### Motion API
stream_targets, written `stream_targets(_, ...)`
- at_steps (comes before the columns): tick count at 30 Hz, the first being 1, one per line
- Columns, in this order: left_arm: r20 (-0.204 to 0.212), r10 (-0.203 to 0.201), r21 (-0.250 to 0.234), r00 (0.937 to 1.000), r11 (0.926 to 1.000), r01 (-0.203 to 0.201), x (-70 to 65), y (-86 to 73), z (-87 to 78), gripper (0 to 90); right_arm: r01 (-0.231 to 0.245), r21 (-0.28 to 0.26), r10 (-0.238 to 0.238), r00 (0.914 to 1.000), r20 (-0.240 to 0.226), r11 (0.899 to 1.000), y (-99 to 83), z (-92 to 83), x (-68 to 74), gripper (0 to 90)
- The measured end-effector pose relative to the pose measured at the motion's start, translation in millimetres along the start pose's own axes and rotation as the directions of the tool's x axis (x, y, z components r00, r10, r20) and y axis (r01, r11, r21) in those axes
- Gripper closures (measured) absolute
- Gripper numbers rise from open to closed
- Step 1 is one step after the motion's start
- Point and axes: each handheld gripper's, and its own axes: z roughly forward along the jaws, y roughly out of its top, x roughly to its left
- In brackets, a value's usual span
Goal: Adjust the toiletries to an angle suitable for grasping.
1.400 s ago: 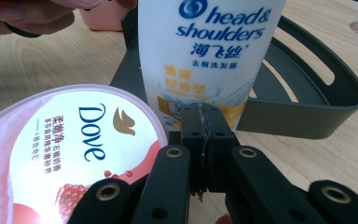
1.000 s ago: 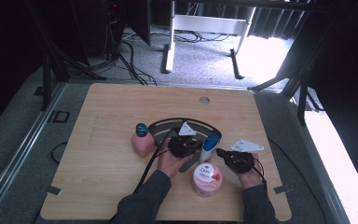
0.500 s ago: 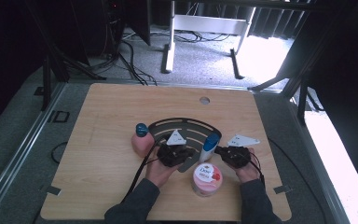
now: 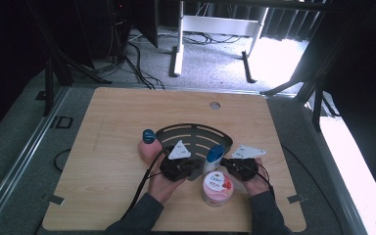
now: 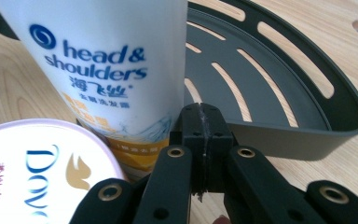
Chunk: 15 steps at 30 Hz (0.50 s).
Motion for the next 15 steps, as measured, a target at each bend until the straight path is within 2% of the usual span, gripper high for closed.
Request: stream_targets(15, -0.021, -0.039, -0.023, 0.9990, 0.9990, 0.039, -1.1, -11.9, -15.9, 84.9, 0.085, 0.042, -0.085, 0.9964, -0.009, 0.996, 13.8, 2.7, 22.1, 89.9)
